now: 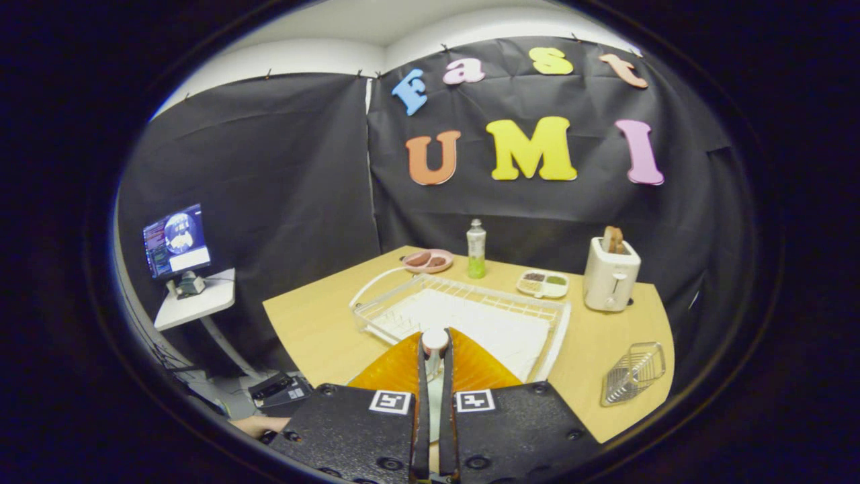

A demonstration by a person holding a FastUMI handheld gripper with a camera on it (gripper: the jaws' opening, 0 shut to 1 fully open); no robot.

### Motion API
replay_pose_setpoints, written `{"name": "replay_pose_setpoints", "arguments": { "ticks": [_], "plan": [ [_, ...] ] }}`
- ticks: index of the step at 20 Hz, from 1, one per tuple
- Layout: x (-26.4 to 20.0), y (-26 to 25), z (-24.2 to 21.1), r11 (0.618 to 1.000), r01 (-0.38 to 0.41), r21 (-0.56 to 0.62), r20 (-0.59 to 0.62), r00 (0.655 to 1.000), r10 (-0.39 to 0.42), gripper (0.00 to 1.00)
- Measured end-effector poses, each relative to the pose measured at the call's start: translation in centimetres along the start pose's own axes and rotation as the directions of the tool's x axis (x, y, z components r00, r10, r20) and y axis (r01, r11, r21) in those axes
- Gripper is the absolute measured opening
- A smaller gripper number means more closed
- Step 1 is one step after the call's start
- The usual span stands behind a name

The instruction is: Take the plate from the dish rack, then take the spoon from the basket and place it into the plate.

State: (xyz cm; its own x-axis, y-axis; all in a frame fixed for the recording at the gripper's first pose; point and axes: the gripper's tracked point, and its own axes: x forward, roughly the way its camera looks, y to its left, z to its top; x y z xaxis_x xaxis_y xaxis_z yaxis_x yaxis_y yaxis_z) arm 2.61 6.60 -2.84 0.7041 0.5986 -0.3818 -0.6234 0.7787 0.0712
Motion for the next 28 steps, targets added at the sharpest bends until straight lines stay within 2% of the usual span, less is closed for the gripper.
{"name": "replay_pose_setpoints", "arguments": {
  "ticks": [7, 13, 22, 28],
  "plan": [
    [3.9, 4.1, -3.2, 0.996, -0.093, -0.008, -0.124, 0.988, 0.092, 0.12],
    [5.4, 5.4, -4.6, 0.99, -0.141, 0.029, -0.172, 0.974, 0.144, 0.14],
    [5.3, 4.6, -4.7, 0.991, -0.132, 0.018, -0.167, 0.977, 0.133, 0.21],
    [4.4, 2.1, -3.9, 0.997, -0.059, 0.056, -0.104, 0.992, 0.064, 0.54]
  ]
}}
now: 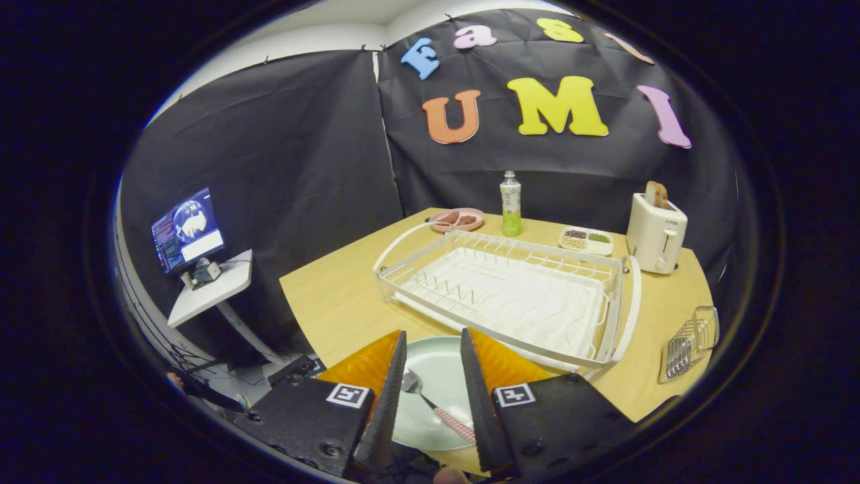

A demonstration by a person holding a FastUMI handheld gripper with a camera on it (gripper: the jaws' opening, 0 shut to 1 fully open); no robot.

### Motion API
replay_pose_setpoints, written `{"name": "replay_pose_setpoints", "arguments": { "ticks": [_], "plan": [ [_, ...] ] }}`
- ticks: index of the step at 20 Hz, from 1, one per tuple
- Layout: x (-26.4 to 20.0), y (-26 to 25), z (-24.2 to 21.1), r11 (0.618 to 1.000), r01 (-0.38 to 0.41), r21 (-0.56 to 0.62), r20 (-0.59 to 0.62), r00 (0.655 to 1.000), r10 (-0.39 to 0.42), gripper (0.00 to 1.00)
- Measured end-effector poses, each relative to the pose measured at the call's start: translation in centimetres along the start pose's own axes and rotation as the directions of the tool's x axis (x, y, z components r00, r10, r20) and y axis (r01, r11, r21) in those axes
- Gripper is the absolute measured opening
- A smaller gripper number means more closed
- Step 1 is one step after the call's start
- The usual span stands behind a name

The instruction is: Take the plate from the dish rack, then take the spoon from the basket and place it into the plate.

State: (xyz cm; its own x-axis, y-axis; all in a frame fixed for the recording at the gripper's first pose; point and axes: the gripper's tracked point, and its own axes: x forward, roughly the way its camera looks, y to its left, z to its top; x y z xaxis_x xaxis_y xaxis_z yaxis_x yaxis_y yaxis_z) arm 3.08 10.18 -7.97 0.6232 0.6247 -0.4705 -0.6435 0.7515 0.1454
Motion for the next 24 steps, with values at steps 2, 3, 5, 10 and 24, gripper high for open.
{"name": "replay_pose_setpoints", "arguments": {
  "ticks": [2, 3, 5, 10, 24],
  "plan": [
    [-0.5, -1.0, 0.3, 0.999, 0.035, 0.023, 0.026, 0.999, -0.036, 0.72],
    [-0.9, -1.7, 0.4, 0.998, 0.059, 0.031, 0.042, 0.997, -0.061, 0.78],
    [-1.9, -2.9, 1.2, 0.992, 0.12, 0.036, 0.096, 0.988, -0.123, 0.91],
    [-6.5, -6.2, 3.3, 0.946, 0.317, 0.069, 0.278, 0.905, -0.323, 0.99],
    [-15.8, -8.1, 1.0, 0.781, 0.58, 0.233, 0.451, 0.647, -0.615, 1.0]
  ]
}}
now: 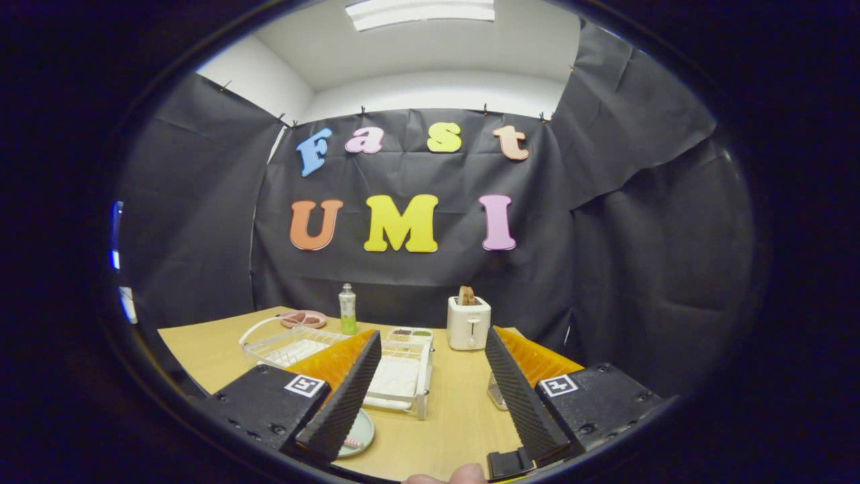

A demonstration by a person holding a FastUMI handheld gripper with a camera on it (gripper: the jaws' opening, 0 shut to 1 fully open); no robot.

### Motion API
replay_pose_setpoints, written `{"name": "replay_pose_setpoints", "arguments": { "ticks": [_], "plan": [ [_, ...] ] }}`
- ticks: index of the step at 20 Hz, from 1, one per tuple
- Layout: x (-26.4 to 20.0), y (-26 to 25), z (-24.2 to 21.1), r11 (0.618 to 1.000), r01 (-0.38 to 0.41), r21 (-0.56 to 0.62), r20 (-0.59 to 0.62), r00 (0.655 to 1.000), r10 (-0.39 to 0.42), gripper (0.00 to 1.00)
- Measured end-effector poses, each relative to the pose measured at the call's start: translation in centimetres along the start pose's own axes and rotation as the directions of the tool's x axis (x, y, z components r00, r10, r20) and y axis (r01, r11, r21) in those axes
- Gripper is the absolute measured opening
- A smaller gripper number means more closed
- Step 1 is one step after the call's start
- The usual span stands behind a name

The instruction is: Take the plate from the dish rack, then take the spoon from the basket and place it into the plate.

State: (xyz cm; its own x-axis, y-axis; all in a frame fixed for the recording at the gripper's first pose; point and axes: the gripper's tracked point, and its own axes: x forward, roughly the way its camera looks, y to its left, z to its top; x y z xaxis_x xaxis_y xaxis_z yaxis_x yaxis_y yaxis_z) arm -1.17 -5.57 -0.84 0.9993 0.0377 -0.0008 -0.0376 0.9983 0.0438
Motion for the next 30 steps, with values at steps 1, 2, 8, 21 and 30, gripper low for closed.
{"name": "replay_pose_setpoints", "arguments": {
  "ticks": [1, 2, 8, 21, 30],
  "plan": [
    [-0.14, -0.18, 0.07, 1.0, 0.006, 0.006, 0.002, 1.0, -0.006, 1.0],
    [-0.29, -0.37, 0.1, 1.0, 0.016, 0.01, 0.005, 1.0, -0.016, 1.0],
    [-0.74, -1.04, 0.12, 0.997, 0.064, 0.034, 0.008, 0.998, -0.064, 1.0],
    [-0.82, -0.64, -0.06, 0.997, 0.074, 0.032, 0.007, 0.997, -0.074, 1.0],
    [-0.87, -0.63, 0.07, 0.996, 0.087, 0.032, 0.02, 0.996, -0.088, 1.0]
  ]
}}
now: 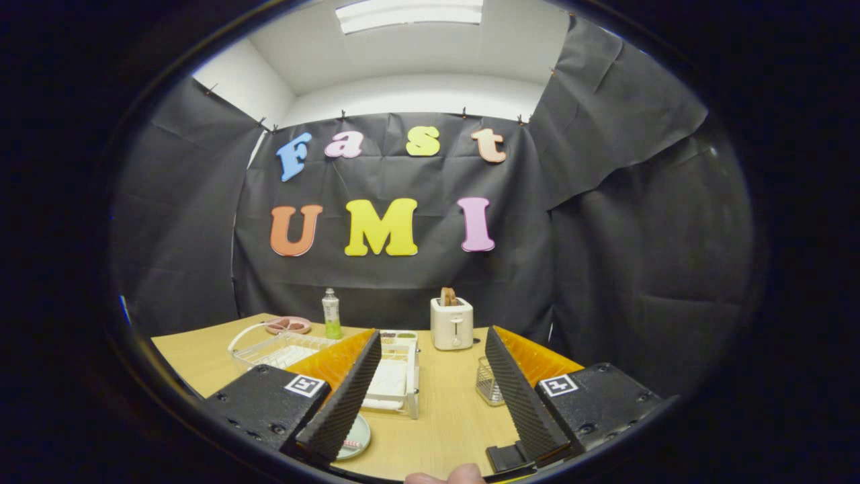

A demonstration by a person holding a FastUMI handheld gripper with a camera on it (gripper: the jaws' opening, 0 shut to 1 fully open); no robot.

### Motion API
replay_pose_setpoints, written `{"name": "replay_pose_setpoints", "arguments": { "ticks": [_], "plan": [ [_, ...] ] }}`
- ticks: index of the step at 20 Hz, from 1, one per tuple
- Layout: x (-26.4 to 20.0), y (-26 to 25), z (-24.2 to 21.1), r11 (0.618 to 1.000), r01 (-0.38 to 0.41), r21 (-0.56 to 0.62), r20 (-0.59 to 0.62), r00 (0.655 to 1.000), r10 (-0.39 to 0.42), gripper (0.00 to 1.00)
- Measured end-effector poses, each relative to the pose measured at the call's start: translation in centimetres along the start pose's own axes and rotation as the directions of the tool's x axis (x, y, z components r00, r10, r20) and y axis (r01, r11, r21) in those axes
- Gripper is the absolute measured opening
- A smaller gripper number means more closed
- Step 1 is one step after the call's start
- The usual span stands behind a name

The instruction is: Take the plate from the dish rack, then take the spoon from the basket and place it into the plate.

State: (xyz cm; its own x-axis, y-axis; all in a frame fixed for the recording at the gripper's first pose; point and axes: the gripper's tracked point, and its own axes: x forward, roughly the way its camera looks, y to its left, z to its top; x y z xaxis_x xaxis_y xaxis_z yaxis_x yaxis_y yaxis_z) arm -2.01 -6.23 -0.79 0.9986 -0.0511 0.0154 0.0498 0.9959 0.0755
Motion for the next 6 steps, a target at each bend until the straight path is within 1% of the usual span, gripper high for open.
{"name": "replay_pose_setpoints", "arguments": {
  "ticks": [6],
  "plan": [
    [-0.31, -0.18, 0.35, 1.0, 0.026, 0.0, 0.013, 1.0, -0.026, 1.0]
  ]
}}
